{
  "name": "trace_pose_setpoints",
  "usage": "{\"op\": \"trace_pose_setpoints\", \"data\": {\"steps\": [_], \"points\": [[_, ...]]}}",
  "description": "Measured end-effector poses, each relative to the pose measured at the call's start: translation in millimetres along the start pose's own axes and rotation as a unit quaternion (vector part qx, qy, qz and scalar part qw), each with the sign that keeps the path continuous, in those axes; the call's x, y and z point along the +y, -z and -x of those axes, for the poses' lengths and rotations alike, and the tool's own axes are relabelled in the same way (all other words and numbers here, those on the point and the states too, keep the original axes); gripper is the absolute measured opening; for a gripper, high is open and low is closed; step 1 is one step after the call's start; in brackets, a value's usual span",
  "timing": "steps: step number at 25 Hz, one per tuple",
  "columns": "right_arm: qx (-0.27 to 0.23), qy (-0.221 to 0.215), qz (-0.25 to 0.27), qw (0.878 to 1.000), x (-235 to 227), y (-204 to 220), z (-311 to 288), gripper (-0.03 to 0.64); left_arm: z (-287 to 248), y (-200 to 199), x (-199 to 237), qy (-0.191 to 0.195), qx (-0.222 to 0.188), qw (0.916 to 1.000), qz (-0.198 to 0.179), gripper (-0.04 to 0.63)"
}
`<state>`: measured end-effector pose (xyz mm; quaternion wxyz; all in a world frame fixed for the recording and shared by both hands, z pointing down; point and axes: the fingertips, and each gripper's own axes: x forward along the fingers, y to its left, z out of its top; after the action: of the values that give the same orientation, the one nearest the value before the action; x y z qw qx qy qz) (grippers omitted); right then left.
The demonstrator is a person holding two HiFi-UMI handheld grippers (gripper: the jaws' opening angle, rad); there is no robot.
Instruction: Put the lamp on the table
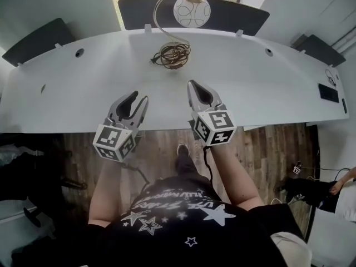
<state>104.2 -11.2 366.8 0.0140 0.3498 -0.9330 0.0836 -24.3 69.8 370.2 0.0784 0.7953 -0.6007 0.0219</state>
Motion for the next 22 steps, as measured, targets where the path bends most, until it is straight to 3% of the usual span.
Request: {"op": "trace_pose_setpoints", "data": {"steps": [8, 22], "points": [[-0.032, 0.032, 0.005, 0.999, 61.0, -2.0, 71.3, 0.000, 71.4, 8.6, -30.0, 0.042, -0.006, 0.9991, -0.005, 0.138], [0.000, 0.038, 0.006, 0.999, 118.7, 34.5, 149.0, 0.000, 144.4, 30.3, -60.1, 0.062, -0.011, 0.9980, 0.004, 0.138]]}}
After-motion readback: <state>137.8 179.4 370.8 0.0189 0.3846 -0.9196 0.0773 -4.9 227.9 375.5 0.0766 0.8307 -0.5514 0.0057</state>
